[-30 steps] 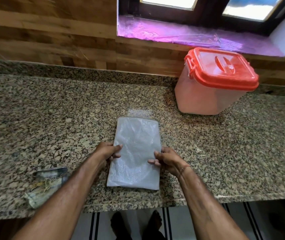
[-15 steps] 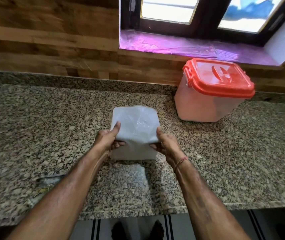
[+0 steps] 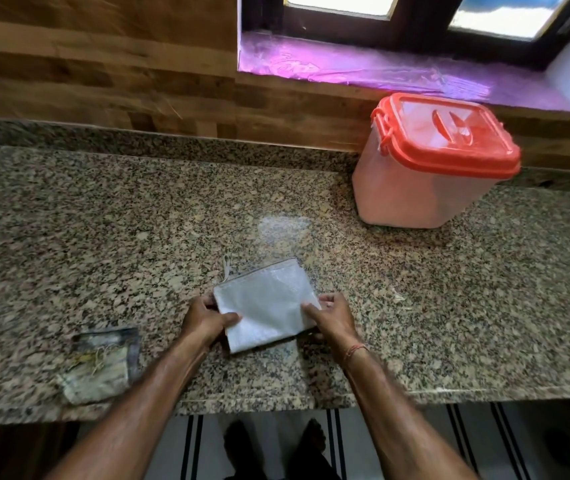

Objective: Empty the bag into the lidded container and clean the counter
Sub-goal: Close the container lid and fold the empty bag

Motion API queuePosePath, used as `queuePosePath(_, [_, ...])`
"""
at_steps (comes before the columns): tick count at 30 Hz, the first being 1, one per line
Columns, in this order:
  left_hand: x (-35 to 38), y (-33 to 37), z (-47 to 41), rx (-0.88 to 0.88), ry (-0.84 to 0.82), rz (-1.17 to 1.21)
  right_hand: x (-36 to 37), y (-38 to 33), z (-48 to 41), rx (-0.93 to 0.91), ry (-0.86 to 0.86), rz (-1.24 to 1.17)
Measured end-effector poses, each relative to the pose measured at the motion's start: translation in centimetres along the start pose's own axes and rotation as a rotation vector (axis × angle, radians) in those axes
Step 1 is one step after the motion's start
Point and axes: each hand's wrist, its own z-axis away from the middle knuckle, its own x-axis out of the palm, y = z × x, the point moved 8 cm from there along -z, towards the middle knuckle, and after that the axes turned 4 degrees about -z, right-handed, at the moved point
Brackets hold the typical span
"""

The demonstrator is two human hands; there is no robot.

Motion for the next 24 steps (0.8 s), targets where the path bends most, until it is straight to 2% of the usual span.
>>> queuePosePath(10, [1.6,-0.5,0.7,-0.033,0.123,-0.013,1.9,0.3,0.3,-0.041,0.045,0.384])
queuePosePath(16, [1.2,-0.9,1.3,-0.035,0.068,0.19,1.6,-0.9,0.4,-0.088,-0.049,0.26])
queuePosePath(20, [-2.1,1.2,4.5,0.088,0.177,0.338,3.0,-4.9,2.4,-0.223,-0.172,0.068])
queuePosePath(24, [-7.2,1.1,10.8,0.233,0.33,0.538,7.1,-9.4,6.8,-0.403,-0.367,0.064])
